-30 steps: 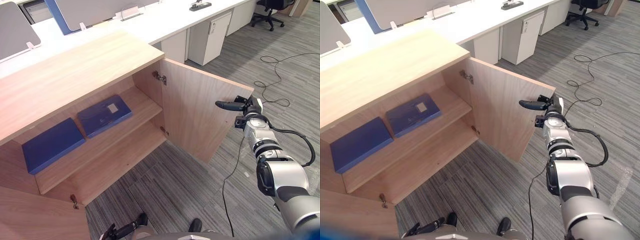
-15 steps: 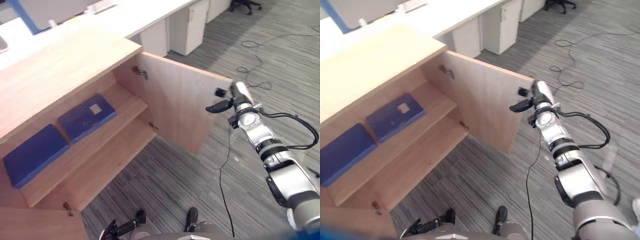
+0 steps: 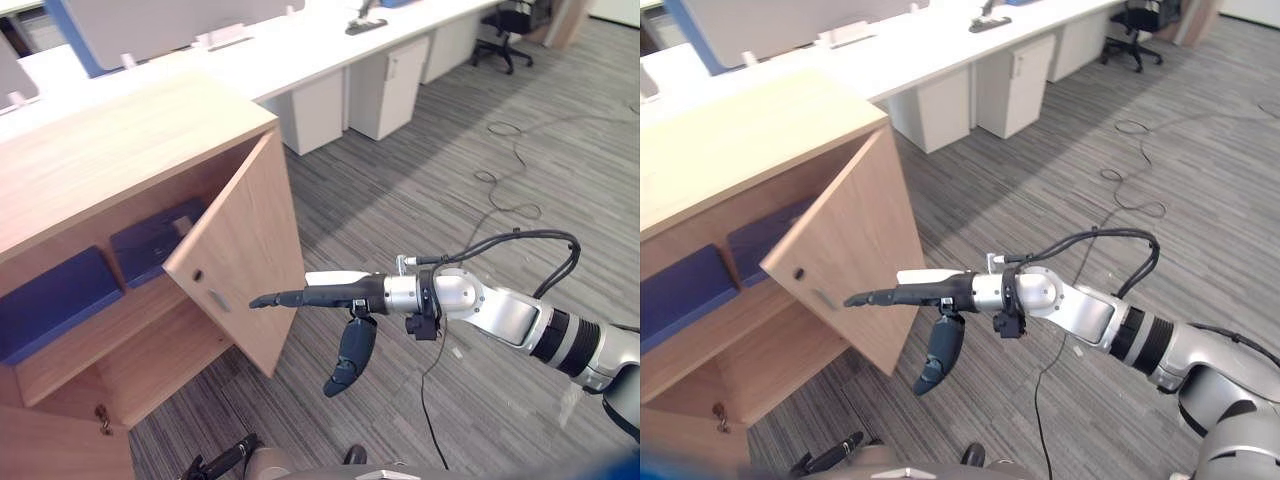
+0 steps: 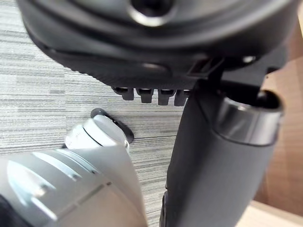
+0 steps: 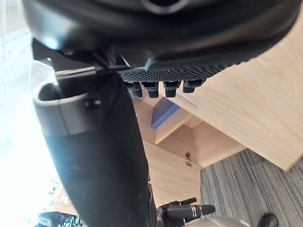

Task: Walk over to the cabinet, pick up the folder, carry it to the office cabinet, place the folder inside the office cabinet, then close the office cabinet door

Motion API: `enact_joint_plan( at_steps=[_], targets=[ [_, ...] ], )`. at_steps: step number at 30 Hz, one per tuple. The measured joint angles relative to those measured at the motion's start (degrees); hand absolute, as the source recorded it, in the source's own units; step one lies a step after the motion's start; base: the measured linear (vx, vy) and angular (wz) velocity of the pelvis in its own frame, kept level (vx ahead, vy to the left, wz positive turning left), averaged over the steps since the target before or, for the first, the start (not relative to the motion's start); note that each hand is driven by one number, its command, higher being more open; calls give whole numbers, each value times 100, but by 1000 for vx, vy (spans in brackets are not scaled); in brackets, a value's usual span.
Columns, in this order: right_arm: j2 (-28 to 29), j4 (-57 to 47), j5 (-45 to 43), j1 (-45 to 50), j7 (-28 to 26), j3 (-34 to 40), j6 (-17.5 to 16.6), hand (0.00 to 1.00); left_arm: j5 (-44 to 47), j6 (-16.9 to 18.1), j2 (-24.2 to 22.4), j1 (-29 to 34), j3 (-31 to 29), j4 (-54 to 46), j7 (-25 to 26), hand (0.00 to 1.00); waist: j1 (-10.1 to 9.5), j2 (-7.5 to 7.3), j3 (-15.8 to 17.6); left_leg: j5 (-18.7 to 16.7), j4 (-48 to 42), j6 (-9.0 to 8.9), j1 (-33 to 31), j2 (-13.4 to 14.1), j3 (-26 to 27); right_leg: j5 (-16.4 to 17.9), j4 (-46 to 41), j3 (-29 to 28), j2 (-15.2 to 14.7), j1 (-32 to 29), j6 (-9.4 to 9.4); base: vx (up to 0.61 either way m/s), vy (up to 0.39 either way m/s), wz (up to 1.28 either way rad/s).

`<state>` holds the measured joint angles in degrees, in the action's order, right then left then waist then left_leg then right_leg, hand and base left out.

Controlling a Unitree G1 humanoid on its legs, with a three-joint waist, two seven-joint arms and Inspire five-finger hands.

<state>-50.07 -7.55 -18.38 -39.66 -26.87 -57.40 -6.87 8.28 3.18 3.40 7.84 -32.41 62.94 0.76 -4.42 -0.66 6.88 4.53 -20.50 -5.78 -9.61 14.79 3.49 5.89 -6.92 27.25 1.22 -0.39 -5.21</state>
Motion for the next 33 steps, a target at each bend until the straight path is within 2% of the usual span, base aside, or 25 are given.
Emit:
enact_joint_plan(
  at_steps=[1,2,3,5,8,10,11,12,13,14,15,16,17,18,19,20,22,23,25,26,27,28,29,30,33],
  targets=[
    [-14,1,104,140,-2,2,25,100,1,-5,7,32,-5,2,3,100,-6,-13,-2,-92,-181,134,-36,57,285,50,2,97,-22,77,32,-35,48,77],
    [-12,1,341,459,-1,24,65,100,15,-5,30,95,-68,2,2,100,-22,-39,-26,-343,-440,391,-57,193,862,99,25,236,-34,172,79,13,66,62],
    [49,2,534,774,-1,63,114,100,14,-6,78,147,-120,4,-3,100,-84,-53,-85,-589,-479,509,-13,225,1348,114,54,337,-34,215,120,40,77,56],
    [308,121,747,1166,-7,133,159,100,13,-18,102,218,-171,71,-4,100,-112,-37,-103,-857,47,419,286,71,1680,114,82,537,-53,324,210,84,114,51],
    [835,680,978,1373,-15,235,183,100,3,-132,64,221,-132,221,-68,100,-115,-110,-145,-714,893,288,659,-411,1537,162,-28,842,-365,440,372,92,152,67],
    [1261,1465,1304,1451,24,349,176,100,-16,-142,-27,217,289,227,-135,100,-184,-74,-181,-577,1232,377,891,-896,1233,666,-1008,1184,-1067,373,682,98,214,97],
    [1412,1706,1451,1459,56,363,176,100,-19,-140,-29,225,412,227,-138,100,-209,-101,-205,-566,1271,407,903,-1027,1152,835,-1358,1236,-1321,329,735,105,245,98],
    [1730,2206,1929,1525,157,443,167,100,-133,-139,60,227,658,221,-176,100,-270,-127,-238,-588,1374,465,965,-1324,954,1012,-1987,1363,-1795,288,765,115,241,110],
    [1990,2729,2386,1593,300,507,167,100,-339,-132,80,180,998,222,-153,100,-293,-91,-245,-604,1452,576,1004,-1541,686,1010,-2682,1346,-2194,171,552,116,239,121],
    [2110,3007,2561,1616,348,543,165,100,-417,-127,95,136,1149,217,-142,100,-290,-51,-248,-617,1451,648,992,-1623,526,964,-3094,1226,-2360,31,218,118,220,140],
    [2404,3605,2887,1774,446,792,165,100,-572,-126,124,-7,1428,214,-107,100,-288,43,-212,-642,1379,763,1015,-1684,168,907,-3712,514,-2437,-333,-36,123,157,166],
    [2771,4198,3268,2017,611,1134,174,100,-726,-112,181,-95,1742,189,-84,100,-282,149,-212,-666,1245,801,931,-1674,-306,1089,-3491,-589,-1994,-558,262,128,122,184],
    [2932,4460,3422,2118,691,1305,180,100,-796,-103,219,-150,1912,176,-74,100,-277,176,-218,-680,1177,803,843,-1679,-585,1149,-3282,-1225,-1742,-649,383,131,45,216],
    [3197,4873,3747,2296,864,1603,230,100,-875,-85,290,-278,2216,136,-68,100,-217,163,-218,-691,1023,782,642,-1760,-1122,1187,-2855,-2375,-1348,-786,645,127,-26,251],
    [3412,5142,4125,2501,1052,1906,330,100,-916,-82,318,-420,2457,124,-46,100,-127,113,-240,-705,845,705,410,-1899,-1723,1151,-2511,-3290,-1155,-863,916,150,-123,257],
    [3496,5239,4209,2621,1122,2072,361,100,-947,-82,360,-510,2573,122,-57,100,-116,71,-237,-726,757,672,328,-1977,-2013,1132,-2384,-3637,-1091,-865,1042,137,-253,267],
    [3829,5480,4296,3159,1337,2777,410,100,-1573,-92,502,-640,3174,23,76,100,-70,-15,-221,-817,559,458,223,-2246,-3058,1075,-1997,-4557,-1040,-747,1464,115,-396,247],
    [3927,5561,4289,3273,1382,2974,406,100,-1638,-92,535,-642,3272,-8,83,100,-40,-61,-230,-832,530,391,220,-2318,-3293,1051,-1854,-4628,-1083,-692,1543,93,-471,220],
    [4278,6121,4044,3365,1662,3508,413,100,-1967,-80,672,-666,3416,-189,110,100,-11,-330,-221,-909,447,165,187,-2541,-3803,675,-1216,-4454,-1331,-537,1606,41,-433,168],
    [4333,6573,4025,3362,1870,3864,458,100,-2118,-88,629,-702,3522,-194,121,100,10,-157,-251,-969,388,31,93,-2344,-4025,727,-1225,-4029,-1181,-495,1548,-24,-436,135],
    [4336,6887,4016,3360,2065,4077,550,100,-2163,-66,574,-706,3645,-208,136,100,6,12,-269,-996,455,-54,14,-2038,-3928,707,-1098,-3737,-974,-417,1425,-34,-411,115],
    [4312,7010,4005,3364,2151,4118,581,100,-2182,-62,554,-705,3646,-215,147,100,3,68,-257,-981,519,-123,-18,-1886,-3929,700,-1073,-3630,-874,-394,1353,-23,-368,82],
    [4281,7196,3908,3448,2277,4181,641,100,-2184,-62,540,-695,3640,-216,190,100,7,118,-235,-903,710,-304,-21,-1621,-4002,683,-1001,-3416,-679,-320,1229,10,-347,65],
    [4285,7281,3787,3568,2350,4285,687,100,-2180,-59,540,-690,3622,-218,250,100,10,126,-238,-807,953,-414,14,-1436,-4169,648,-904,-3224,-513,-240,1125,30,-334,59],
    [4298,7295,3395,3615,2486,4775,671,100,-2111,-44,581,-713,3533,-248,299,100,81,52,-98,-519,1220,-513,-54,-1162,-4167,600,-765,-2795,-310,-120,943,43,-261,66]
  ],
)
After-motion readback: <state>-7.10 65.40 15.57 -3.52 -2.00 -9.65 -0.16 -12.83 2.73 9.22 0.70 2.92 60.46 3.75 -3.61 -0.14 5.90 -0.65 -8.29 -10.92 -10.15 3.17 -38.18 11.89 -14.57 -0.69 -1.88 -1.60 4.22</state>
